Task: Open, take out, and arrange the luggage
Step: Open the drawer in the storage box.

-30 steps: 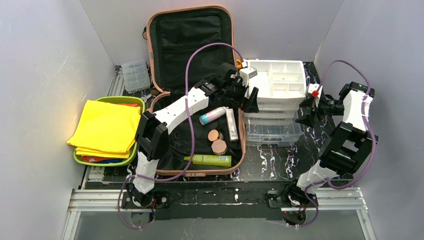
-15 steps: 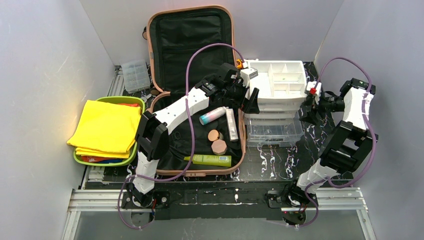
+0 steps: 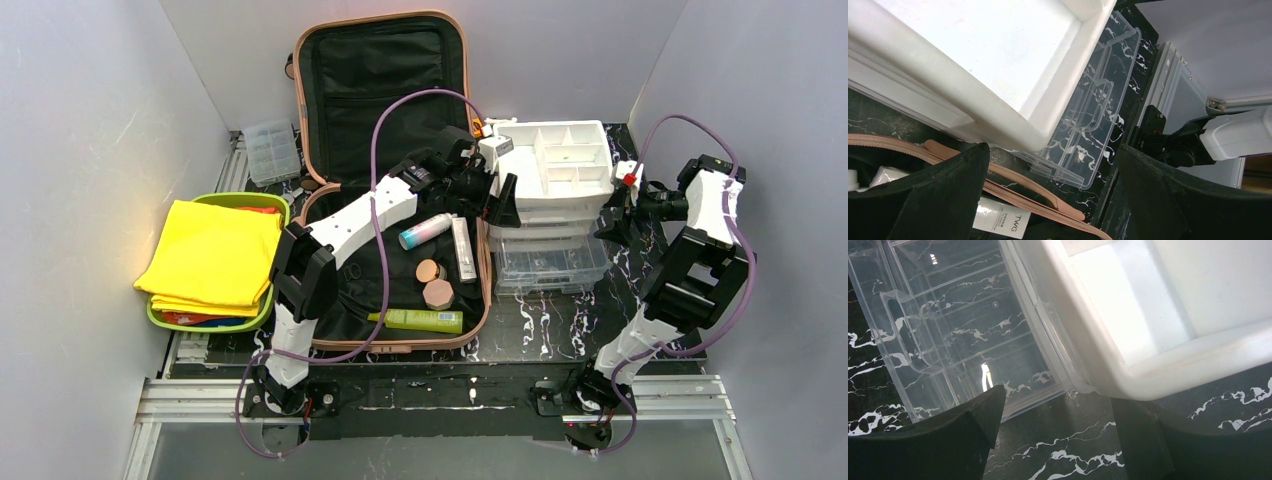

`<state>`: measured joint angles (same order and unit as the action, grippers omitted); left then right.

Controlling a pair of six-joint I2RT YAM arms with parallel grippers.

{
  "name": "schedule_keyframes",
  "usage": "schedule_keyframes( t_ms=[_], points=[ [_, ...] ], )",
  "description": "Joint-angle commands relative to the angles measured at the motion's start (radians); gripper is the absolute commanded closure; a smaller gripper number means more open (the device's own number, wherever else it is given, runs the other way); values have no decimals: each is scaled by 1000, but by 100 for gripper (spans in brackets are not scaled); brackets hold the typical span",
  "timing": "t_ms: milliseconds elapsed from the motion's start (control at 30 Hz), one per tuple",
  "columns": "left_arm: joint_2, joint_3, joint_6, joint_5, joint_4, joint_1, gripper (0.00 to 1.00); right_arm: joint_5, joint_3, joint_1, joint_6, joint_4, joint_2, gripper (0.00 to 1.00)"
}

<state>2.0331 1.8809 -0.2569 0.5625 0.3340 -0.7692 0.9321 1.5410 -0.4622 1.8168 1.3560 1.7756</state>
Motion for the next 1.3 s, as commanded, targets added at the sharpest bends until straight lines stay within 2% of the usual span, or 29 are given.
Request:
schedule_keyframes(
  t_ms=[0, 533, 733, 1033, 1267],
  points=[
    [-60, -13, -55, 77, -18, -18, 2, 98, -21, 33, 55, 68, -8, 14],
    [-72, -31, -140, 148, -41, -17, 2, 100, -28, 33, 28, 66, -25, 15],
    [-80, -36, -119, 143, -35, -18, 2, 90, -36, 33, 37, 66, -44, 15],
    [-71, -33, -45, 73, -21, -18, 2, 33, -135, 33, 165, 67, -155, 11],
    [-62, -27, -35, 47, -24, -17, 2, -21, -95, 33, 89, 65, -136, 14]
  ],
)
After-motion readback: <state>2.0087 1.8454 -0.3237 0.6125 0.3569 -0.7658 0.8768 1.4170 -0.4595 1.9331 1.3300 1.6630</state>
